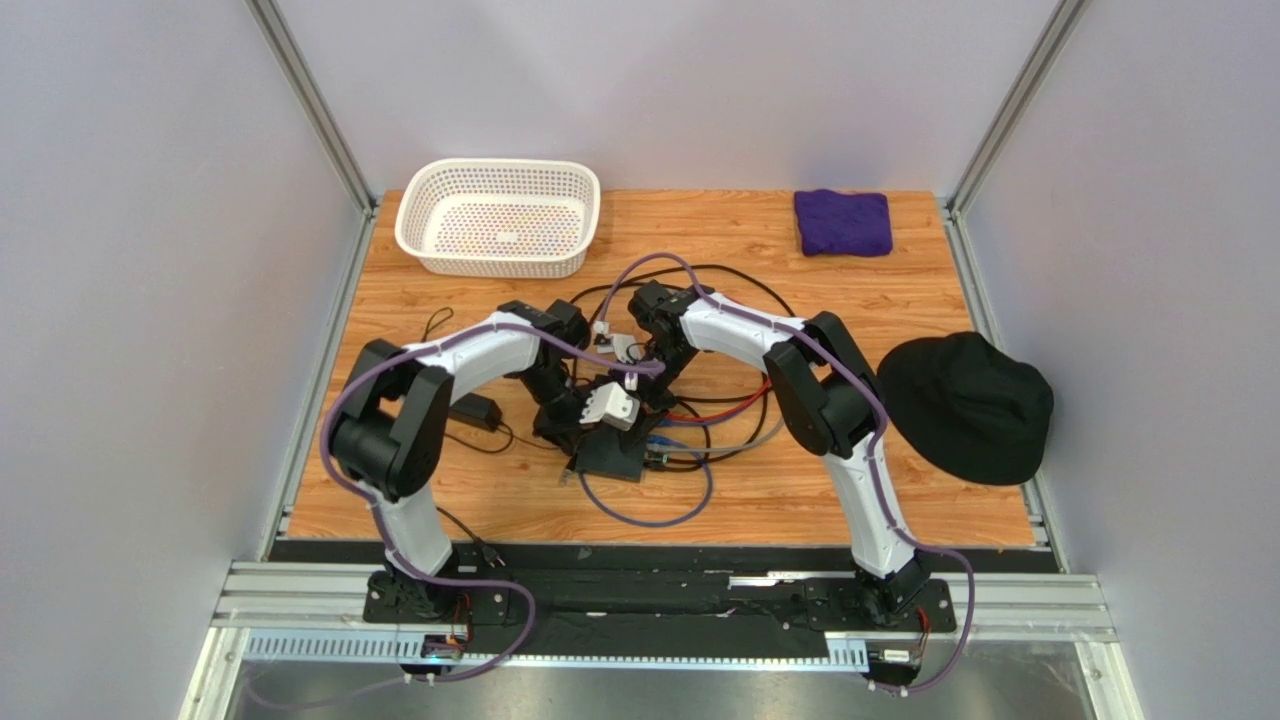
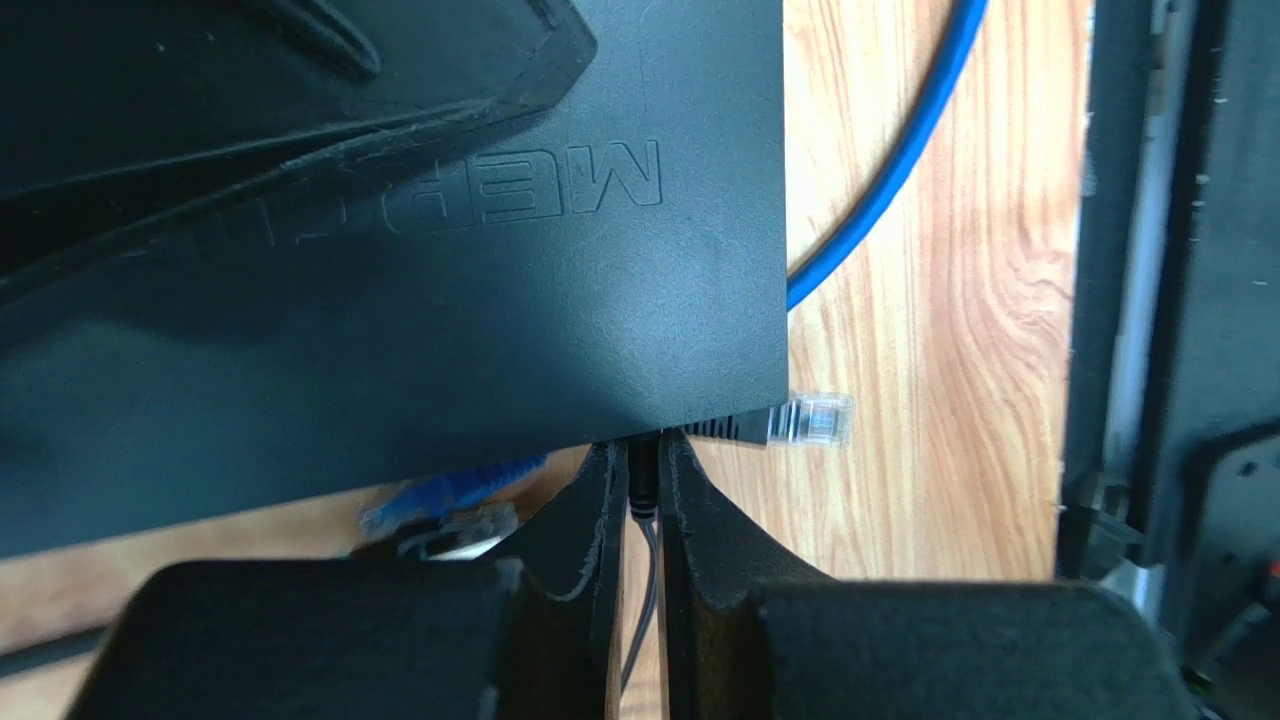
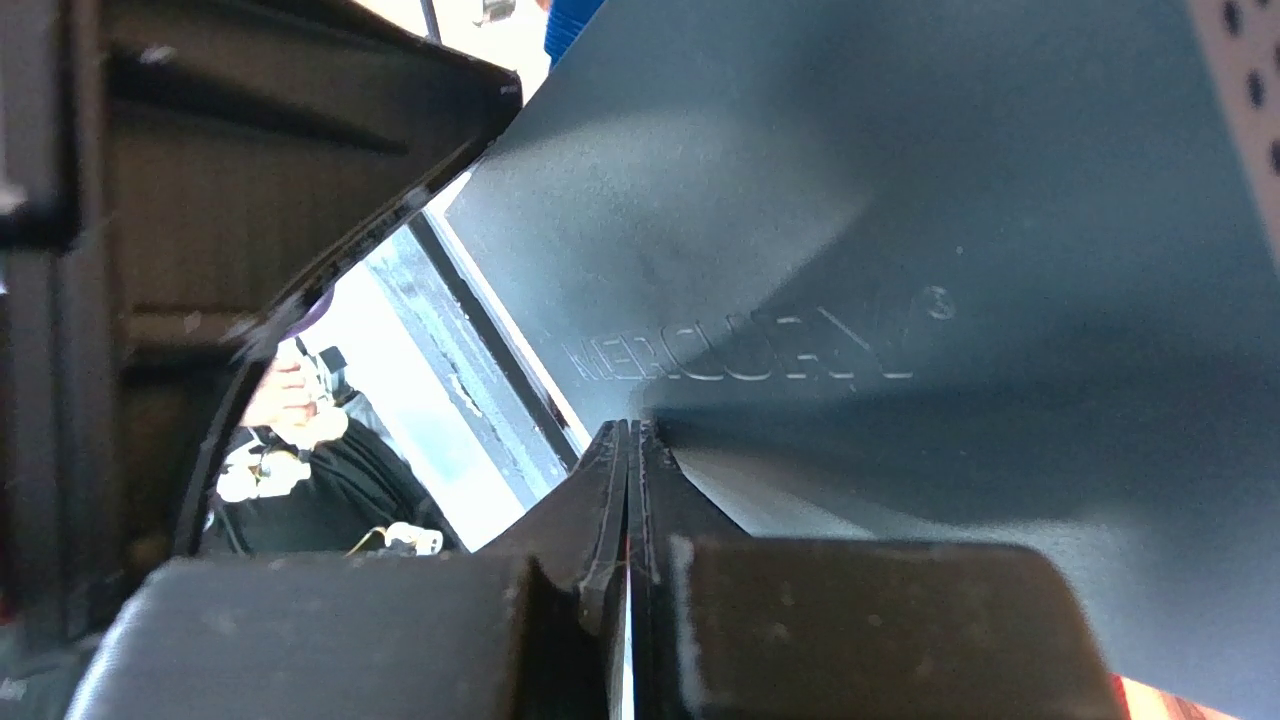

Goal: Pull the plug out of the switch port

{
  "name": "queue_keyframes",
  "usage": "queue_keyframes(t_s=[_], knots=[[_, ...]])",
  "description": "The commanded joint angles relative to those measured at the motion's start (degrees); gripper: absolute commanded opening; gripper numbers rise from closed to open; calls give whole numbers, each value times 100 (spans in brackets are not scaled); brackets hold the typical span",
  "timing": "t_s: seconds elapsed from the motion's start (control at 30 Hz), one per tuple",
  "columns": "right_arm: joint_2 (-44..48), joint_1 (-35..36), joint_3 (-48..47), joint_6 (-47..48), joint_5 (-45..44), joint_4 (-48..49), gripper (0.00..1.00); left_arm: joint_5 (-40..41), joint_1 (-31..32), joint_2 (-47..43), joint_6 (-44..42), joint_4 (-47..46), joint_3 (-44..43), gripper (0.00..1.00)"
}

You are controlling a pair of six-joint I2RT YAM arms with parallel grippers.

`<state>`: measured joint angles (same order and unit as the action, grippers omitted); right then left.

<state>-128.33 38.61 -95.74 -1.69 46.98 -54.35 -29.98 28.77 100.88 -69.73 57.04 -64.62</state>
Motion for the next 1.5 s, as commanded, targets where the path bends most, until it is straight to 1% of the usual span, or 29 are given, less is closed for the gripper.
queue_keyframes(t_s=[0.0, 0.03, 0.07, 0.13, 0.2, 0.23, 0.3, 0.33, 0.4, 0.5, 0.6, 0.63, 0.8, 0.93, 1.03, 1.07, 1.23, 1.3, 1.4, 1.47], knots=[[-509, 6, 73, 292, -1455, 161, 0, -799, -30, 143, -287, 1206, -272, 0], [-491, 6, 91, 275, -1490, 170, 0, -686, -30, 12, -286, 831, 95, 0], [-482, 6, 108, 275, -1577, 170, 0, -598, -30, -250, -208, 627, 273, 0], [-500, -3, 109, 257, -1622, 170, 0, -256, -30, -463, -24, 74, 685, 0], [-535, -3, 109, 240, -1710, 170, 0, -44, -30, -753, 284, -288, 924, 0], [-552, -11, 74, 231, -1719, 170, 0, 174, -30, -841, 398, -664, 1134, 0], [-579, -3, 47, 231, -1719, 135, 0, 474, -21, -1009, 784, -1009, 1276, 0], [-570, -11, 47, 240, -1719, 135, 0, 806, -21, -1026, 986, -1350, 1311, 0], [-588, -11, 56, 240, -1710, 126, 0, 932, -21, -1000, 1155, -1371, 1259, 0], [-579, -11, 65, 240, -1719, 126, 0, 914, -30, -1026, 945, -1221, 1267, 0], [-483, -11, 196, 231, -1745, 240, 0, 2088, 163, -1062, 1014, -1658, 1496, 0], [-447, -3, 249, 240, -1736, 345, 0, 2171, 155, -1131, 1154, -1713, 1557, 0], [-420, -11, 320, 275, -1763, 451, 0, 2127, 120, -1439, 1269, -1976, 1926, 0], [-464, -3, 293, 292, -1780, 399, 0, 2137, 32, -1597, 1453, -2030, 2023, 0], [-465, -11, 267, 310, -1771, 390, 0, 2092, -47, -1607, 1463, -1995, 2024, 0], [-456, -11, 267, 327, -1763, 381, 0, 1936, -65, -1615, 1471, -1829, 1989, 0], [-254, -11, 310, 450, -1658, 469, 0, 1320, -346, -2054, 1533, -1231, 1427, 0], [18, -38, 355, 468, -1587, 582, 0, 1082, -521, -2273, 1603, -932, 1023, 0], [545, -151, 442, 477, -1394, 706, 0, 1195, -873, -2336, 1752, -659, 531, 0], [887, -248, 486, 608, -1393, 759, 0, 1370, -1294, -2292, 1700, -519, 372, 0]])
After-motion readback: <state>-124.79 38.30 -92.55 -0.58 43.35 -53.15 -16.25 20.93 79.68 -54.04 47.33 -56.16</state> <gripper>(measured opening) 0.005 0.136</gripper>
